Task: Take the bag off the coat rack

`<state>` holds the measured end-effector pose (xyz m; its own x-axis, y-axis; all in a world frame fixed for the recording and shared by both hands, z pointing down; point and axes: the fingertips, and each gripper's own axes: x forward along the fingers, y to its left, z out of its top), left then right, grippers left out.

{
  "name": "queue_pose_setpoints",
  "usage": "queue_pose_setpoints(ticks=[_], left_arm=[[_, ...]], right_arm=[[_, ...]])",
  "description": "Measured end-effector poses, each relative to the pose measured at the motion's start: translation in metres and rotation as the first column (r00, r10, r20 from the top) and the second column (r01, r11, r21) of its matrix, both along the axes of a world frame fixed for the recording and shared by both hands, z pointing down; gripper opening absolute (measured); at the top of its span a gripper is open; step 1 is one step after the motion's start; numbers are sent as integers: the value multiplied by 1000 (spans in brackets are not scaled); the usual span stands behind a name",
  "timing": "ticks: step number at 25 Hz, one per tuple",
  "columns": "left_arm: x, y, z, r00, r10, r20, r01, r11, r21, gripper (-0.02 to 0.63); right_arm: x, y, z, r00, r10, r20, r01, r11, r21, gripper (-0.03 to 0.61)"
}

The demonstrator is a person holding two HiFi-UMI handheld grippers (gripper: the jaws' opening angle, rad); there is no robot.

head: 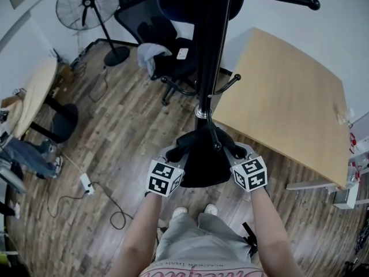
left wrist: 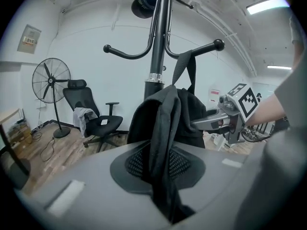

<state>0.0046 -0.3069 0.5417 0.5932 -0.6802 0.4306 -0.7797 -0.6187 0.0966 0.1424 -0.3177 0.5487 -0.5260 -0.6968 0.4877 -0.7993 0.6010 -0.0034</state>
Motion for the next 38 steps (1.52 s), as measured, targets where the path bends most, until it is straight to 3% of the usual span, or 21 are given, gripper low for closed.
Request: queue_pose_setpoints(ticks=[25, 38], left_arm=[[6, 35, -52, 996, 67, -53, -63, 995, 75, 64], [31, 66, -61, 981, 190, -40, -185, 977, 101, 61]], right_arm=[[22, 46, -52, 988, 157, -14, -154, 982, 110, 37], [46, 87, -57, 962, 274, 4, -273, 955, 117, 37]])
